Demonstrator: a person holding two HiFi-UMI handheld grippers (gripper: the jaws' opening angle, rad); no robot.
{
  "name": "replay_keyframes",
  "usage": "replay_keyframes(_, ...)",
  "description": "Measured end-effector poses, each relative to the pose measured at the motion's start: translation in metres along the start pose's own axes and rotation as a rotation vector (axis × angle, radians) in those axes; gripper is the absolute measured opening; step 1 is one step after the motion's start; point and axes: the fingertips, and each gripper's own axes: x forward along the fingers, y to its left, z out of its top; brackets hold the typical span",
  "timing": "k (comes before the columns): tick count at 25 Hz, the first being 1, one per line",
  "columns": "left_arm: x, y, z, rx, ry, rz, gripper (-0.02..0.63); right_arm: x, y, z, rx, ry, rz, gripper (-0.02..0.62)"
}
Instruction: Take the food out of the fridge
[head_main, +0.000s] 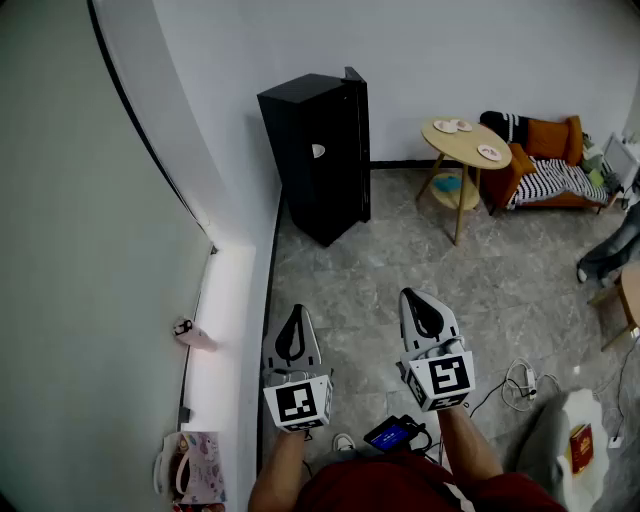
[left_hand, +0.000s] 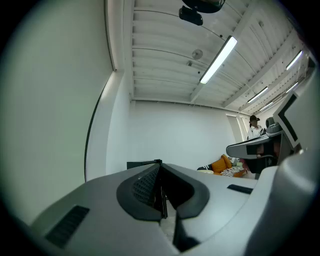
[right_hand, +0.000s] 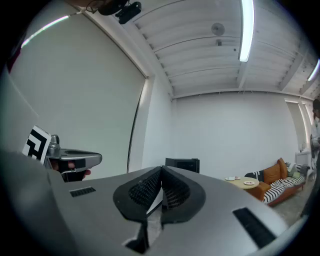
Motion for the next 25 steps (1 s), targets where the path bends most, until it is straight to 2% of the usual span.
replay_keyframes(16, 0.002, -0.028, 0.002, 0.008, 0.000, -0.001, 0.014, -0.013, -0.023, -0.001, 0.016, -0.002, -0.005, 0.021)
replay_keyframes(25, 0.009, -0.063, -0.003, 0.003, 0.007, 0.016, 0.014, -0.026, -0.057, -0.010, 0.054, 0.005, 0.005, 0.023)
